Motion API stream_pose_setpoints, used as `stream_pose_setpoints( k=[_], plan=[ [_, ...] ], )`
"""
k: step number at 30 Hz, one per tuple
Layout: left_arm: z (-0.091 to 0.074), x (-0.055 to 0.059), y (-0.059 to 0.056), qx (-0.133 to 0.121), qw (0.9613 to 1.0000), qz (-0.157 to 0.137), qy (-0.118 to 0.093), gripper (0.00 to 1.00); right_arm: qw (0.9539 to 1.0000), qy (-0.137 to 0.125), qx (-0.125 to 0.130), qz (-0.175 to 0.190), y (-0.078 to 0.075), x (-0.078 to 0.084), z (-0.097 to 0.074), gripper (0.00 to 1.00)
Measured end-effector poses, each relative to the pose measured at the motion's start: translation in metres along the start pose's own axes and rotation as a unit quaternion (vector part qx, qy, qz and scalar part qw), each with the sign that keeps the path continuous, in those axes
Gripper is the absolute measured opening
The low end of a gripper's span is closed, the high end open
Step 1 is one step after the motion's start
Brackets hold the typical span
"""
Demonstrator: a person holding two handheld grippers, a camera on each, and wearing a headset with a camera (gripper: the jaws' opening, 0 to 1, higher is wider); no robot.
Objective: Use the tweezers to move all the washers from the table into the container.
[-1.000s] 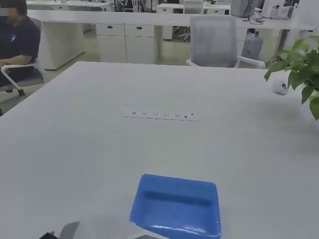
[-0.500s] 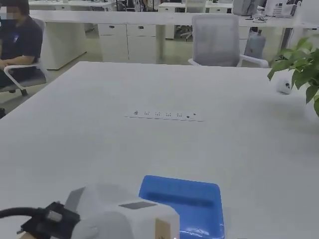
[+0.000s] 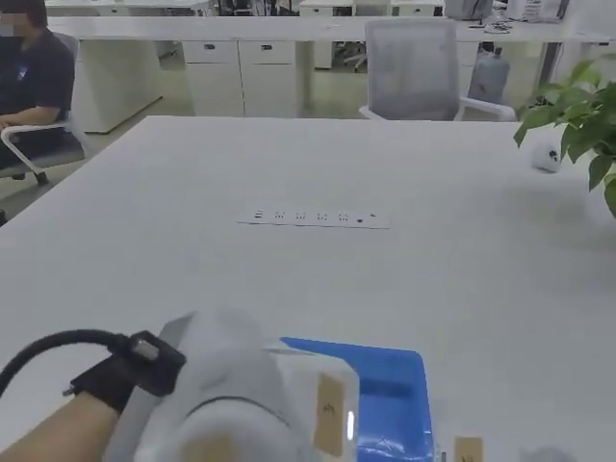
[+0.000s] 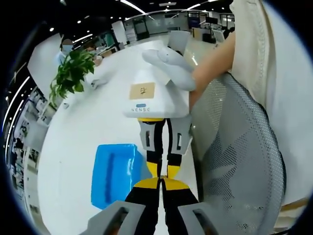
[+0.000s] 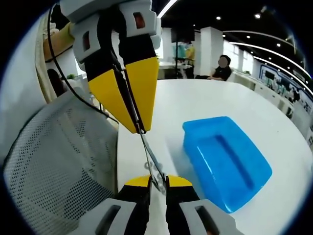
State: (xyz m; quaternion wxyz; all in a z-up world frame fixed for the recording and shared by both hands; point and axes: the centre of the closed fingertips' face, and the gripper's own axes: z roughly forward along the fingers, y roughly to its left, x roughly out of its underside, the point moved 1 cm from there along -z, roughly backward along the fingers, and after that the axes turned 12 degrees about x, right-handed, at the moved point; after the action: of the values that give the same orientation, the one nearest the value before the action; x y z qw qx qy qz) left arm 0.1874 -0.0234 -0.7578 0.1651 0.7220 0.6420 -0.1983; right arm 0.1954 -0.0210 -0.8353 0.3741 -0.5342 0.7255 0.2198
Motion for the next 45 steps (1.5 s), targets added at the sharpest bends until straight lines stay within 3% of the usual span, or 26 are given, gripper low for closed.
stream_pose_setpoints(
  k=[20,22,24,30,39,45],
  plan=[
    [0.004,-0.003,0.005,0.053,0.9983,0.016,0.020,0.00,0.9999,0.001,-0.004,0.013,-0.002,0.003,0.000,0.07],
    [0.004,-0.003,0.005,0.059,0.9979,0.014,0.022,0.00,0.9998,-0.005,-0.005,0.016,-0.002,0.000,-0.001,0.07],
    [0.004,-0.002,0.007,0.061,0.9978,0.012,0.023,0.00,0.9991,-0.029,-0.002,0.031,-0.003,-0.011,-0.005,0.07],
    [0.005,-0.003,0.008,0.069,0.9975,0.007,0.018,0.00,0.9988,-0.037,-0.007,0.032,-0.003,-0.020,-0.008,0.08],
    [0.006,0.000,0.011,0.072,0.9973,0.000,0.016,0.00,0.9996,-0.018,-0.004,-0.021,-0.003,-0.018,-0.004,0.04],
    [0.005,0.001,0.012,0.072,0.9974,0.002,0.007,0.00,0.9998,-0.015,-0.012,-0.007,-0.004,-0.017,-0.003,0.03]
  ],
)
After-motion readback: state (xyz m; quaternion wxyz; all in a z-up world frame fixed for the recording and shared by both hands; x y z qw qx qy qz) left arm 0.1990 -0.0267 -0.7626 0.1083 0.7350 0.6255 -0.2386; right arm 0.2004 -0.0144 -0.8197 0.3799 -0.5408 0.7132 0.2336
